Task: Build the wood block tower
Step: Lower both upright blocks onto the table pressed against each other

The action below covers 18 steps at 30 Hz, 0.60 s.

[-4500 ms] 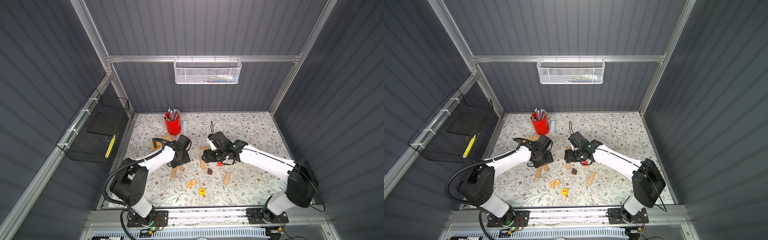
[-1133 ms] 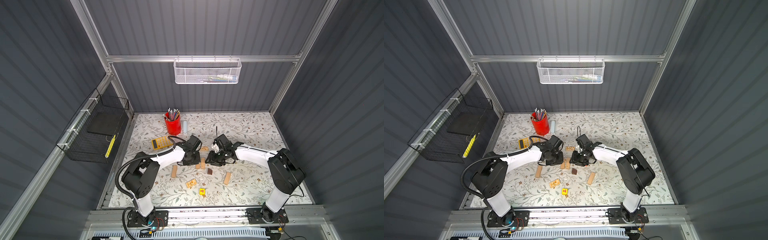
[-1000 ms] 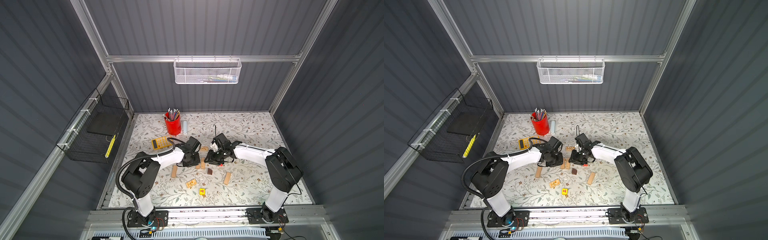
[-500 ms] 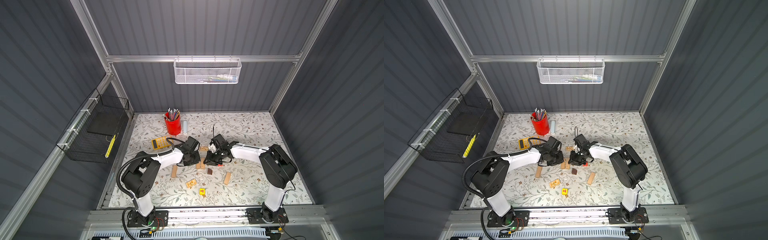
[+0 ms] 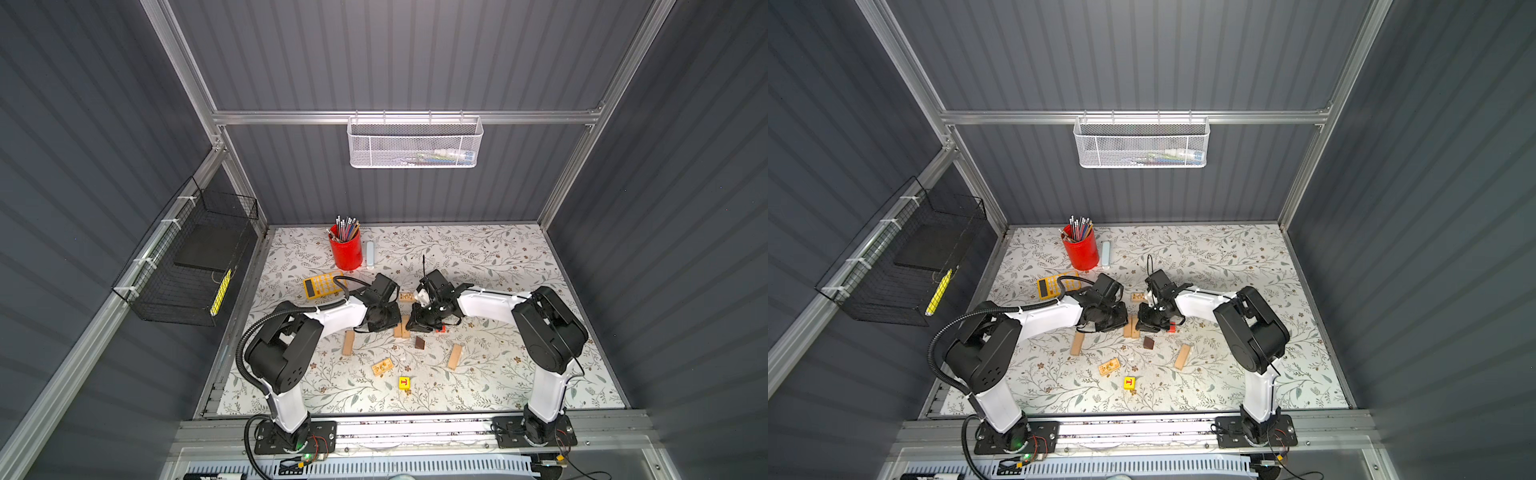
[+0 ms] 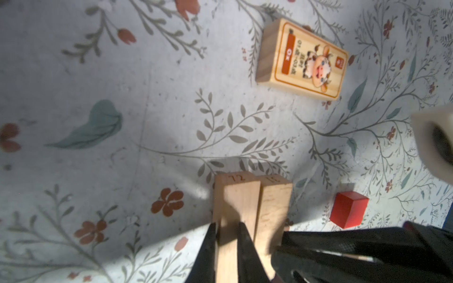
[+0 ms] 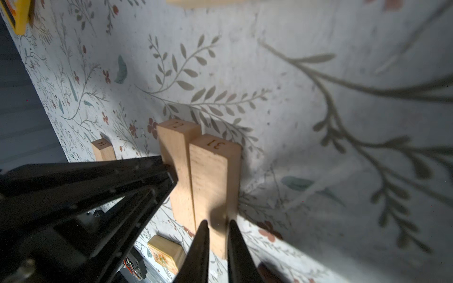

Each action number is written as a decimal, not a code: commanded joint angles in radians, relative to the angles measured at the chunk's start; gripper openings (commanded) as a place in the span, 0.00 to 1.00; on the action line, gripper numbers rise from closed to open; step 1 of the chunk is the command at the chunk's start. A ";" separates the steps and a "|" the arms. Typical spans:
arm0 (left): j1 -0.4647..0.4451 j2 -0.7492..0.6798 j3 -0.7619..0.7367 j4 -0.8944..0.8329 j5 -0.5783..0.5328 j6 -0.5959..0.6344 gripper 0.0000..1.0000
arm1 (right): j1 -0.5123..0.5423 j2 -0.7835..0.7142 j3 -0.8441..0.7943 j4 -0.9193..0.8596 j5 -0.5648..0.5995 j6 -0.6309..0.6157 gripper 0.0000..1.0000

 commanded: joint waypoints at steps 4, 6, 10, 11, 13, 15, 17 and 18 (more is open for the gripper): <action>0.005 0.031 -0.017 -0.019 0.016 0.026 0.13 | 0.005 0.032 0.033 0.000 -0.016 -0.040 0.15; 0.004 0.035 -0.008 -0.043 0.013 0.042 0.13 | 0.005 0.038 0.048 -0.031 0.008 -0.061 0.15; 0.005 0.025 -0.022 -0.049 0.018 0.048 0.13 | 0.005 0.037 0.050 -0.047 0.021 -0.055 0.13; 0.005 0.023 -0.024 -0.054 0.021 0.048 0.13 | 0.003 0.031 0.046 -0.045 0.027 -0.052 0.13; 0.005 0.024 -0.027 -0.067 0.017 0.046 0.13 | 0.003 0.019 0.034 -0.030 0.033 -0.045 0.14; 0.003 0.027 -0.039 -0.062 0.030 0.046 0.14 | 0.003 0.017 0.036 -0.035 0.033 -0.041 0.14; 0.002 0.028 -0.042 -0.069 0.035 0.050 0.15 | 0.003 0.019 0.039 -0.042 0.040 -0.039 0.14; 0.002 0.026 -0.045 -0.073 0.035 0.053 0.15 | 0.004 0.019 0.037 -0.043 0.042 -0.039 0.14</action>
